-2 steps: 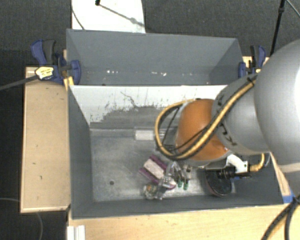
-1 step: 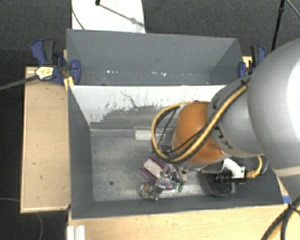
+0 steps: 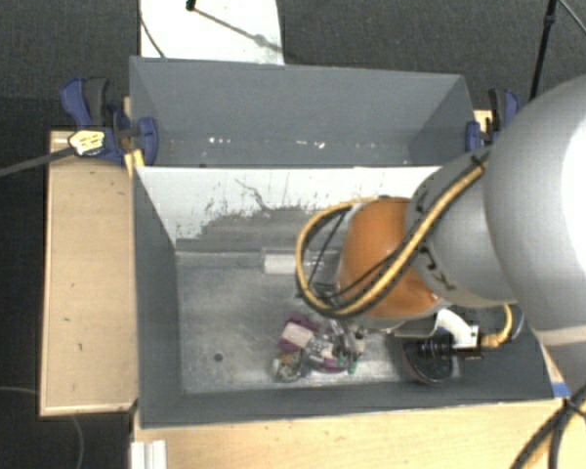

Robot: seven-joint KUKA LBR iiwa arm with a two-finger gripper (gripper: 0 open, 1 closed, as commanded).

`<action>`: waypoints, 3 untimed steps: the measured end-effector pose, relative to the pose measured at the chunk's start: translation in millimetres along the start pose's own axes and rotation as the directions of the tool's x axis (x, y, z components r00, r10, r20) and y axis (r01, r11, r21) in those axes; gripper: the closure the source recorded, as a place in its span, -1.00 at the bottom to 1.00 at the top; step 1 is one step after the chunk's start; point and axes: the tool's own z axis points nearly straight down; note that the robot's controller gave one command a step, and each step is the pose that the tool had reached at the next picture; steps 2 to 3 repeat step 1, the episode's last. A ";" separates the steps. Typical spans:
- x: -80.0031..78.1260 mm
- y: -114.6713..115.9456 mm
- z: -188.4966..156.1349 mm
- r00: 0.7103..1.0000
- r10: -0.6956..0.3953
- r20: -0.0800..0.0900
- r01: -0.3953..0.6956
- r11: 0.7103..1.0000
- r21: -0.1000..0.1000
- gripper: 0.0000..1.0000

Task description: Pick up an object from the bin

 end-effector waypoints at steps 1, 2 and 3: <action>-2.4 -0.8 -8.1 1.000 0.006 0.005 -0.006 1.000 -0.005 1.00; -2.4 -0.8 -8.1 1.000 0.006 0.005 -0.006 1.000 -0.005 1.00; -2.4 -0.8 -8.1 1.000 0.006 0.005 -0.006 1.000 -0.005 1.00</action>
Offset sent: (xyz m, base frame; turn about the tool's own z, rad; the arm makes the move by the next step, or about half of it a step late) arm -0.0001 -0.0001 0.0064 0.0000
